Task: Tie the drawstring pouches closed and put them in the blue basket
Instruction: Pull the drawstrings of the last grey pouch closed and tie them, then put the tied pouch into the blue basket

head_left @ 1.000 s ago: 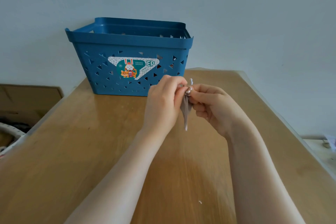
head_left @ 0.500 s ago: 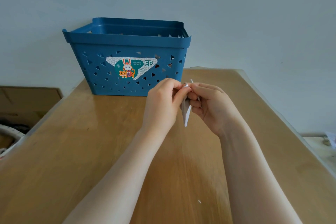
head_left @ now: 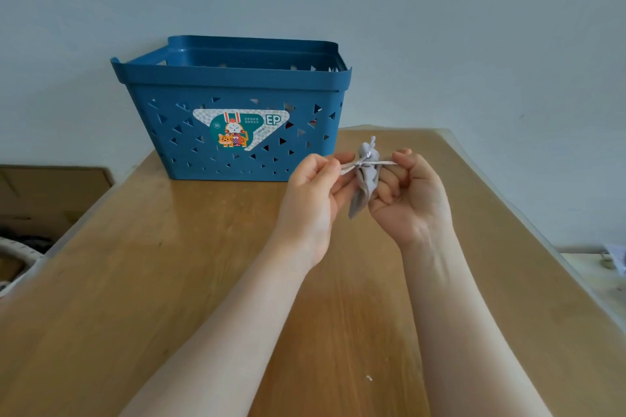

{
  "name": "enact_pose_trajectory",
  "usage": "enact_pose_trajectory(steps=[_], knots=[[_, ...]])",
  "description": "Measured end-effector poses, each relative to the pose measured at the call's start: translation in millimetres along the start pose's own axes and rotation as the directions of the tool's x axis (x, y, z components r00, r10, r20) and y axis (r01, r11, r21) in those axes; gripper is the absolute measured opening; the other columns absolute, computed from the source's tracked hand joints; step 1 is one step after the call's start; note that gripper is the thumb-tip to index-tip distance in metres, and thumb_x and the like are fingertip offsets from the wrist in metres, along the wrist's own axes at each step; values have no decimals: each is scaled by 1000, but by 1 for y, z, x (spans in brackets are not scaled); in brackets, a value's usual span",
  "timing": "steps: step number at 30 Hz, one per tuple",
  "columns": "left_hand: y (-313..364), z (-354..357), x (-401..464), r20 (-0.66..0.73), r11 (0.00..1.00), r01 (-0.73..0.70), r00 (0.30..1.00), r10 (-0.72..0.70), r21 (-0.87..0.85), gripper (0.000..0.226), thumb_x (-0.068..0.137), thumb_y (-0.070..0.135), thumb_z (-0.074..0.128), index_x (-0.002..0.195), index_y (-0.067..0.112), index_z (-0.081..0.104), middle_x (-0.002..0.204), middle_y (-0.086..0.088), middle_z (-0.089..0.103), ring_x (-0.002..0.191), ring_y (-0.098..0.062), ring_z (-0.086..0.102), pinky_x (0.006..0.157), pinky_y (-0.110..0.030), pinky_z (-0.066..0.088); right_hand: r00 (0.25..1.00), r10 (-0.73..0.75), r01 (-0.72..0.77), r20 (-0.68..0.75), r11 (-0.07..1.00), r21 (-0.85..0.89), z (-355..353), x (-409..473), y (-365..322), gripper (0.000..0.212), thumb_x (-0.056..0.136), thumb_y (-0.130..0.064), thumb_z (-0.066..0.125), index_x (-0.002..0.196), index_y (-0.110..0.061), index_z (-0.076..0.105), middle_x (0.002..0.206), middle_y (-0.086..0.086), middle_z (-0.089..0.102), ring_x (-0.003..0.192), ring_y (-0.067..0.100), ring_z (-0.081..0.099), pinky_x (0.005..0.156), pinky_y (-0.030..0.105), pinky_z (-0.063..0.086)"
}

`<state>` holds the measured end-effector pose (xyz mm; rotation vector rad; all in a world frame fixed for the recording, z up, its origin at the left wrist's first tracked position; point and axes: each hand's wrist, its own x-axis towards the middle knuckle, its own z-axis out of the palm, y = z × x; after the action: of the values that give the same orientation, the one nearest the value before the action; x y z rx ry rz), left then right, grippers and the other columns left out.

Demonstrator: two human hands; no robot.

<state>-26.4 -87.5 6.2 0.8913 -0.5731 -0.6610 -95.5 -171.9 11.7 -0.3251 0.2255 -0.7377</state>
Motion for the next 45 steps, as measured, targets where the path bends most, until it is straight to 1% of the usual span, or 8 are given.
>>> enact_pose_trajectory(steps=[18, 21, 25, 28, 33, 36, 40, 45], knots=[[1, -3, 1, -57, 999, -22, 998, 24, 35, 32, 95, -3, 40, 66, 8, 44, 92, -6, 57, 71, -12, 67, 81, -28, 55, 982, -33, -19, -189, 964, -266, -6, 0, -7, 24, 89, 2, 43, 82, -20, 48, 46, -7, 21, 38, 8, 19, 37, 18, 15], [15, -6, 0, -37, 990, -87, 995, 91, 107, 28, 99, 4, 37, 71, 8, 45, 65, 6, 64, 65, -6, 64, 69, -20, 52, 988, -125, 154, 92, 707, -691, 4, -9, -14, 31, 87, 3, 48, 101, -21, 61, 49, -7, 30, 47, 11, 25, 45, 20, 25], [37, -7, -8, -6, 973, -138, 990, 141, 183, 25, 99, 9, 37, 76, 9, 48, 62, 5, 64, 62, -7, 61, 61, -19, 49, 934, 88, 285, 347, 402, -870, 15, -23, -24, 40, 87, -1, 56, 118, -25, 61, 49, -6, 36, 51, 12, 29, 50, 20, 28], [44, -6, -20, -26, 958, -135, 989, 146, 253, 28, 99, 13, 39, 74, 12, 51, 62, 7, 64, 61, -6, 61, 63, -22, 47, 907, 176, 314, 383, 324, -892, 14, -29, -19, 20, 89, -6, 57, 104, -14, 67, 51, -3, 41, 50, 10, 31, 49, 19, 25], [51, -11, -34, -37, 966, -117, 991, 129, 229, 14, 94, 24, 51, 90, 14, 42, 77, 1, 69, 82, -16, 65, 87, -42, 50, 930, -66, 368, 363, 178, -912, 17, -30, -10, 12, 82, -10, 66, 70, -8, 64, 56, -1, 47, 52, 8, 37, 49, 16, 29], [48, -21, -48, 80, 898, -200, 980, 184, 391, 30, 84, 24, 61, 90, 21, 32, 101, 3, 69, 95, -11, 62, 90, -36, 48, 930, -162, 357, 331, 165, -920, 16, -30, -2, 19, 80, -16, 69, 73, -1, 62, 65, 3, 49, 60, 12, 39, 55, 23, 28], [40, -34, -56, 286, 811, -259, 951, 119, 525, 19, 77, 24, 65, 88, 26, 49, 85, 8, 57, 83, -14, 51, 75, -28, 40, 928, -215, 354, 305, 251, -901, 21, -27, 0, 33, 85, -23, 64, 84, 9, 56, 74, 8, 52, 70, 16, 44, 66, 31, 32], [38, -32, -40, 331, 562, -451, 892, 307, 693, 42, 86, 8, 60, 122, 28, 51, 123, 21, 53, 113, 10, 48, 90, -6, 35, 916, -202, 384, 346, 200, -901, 37, -19, 13, 18, 88, -17, 61, 79, -3, 56, 75, 9, 55, 68, 16, 47, 62, 29, 35]])
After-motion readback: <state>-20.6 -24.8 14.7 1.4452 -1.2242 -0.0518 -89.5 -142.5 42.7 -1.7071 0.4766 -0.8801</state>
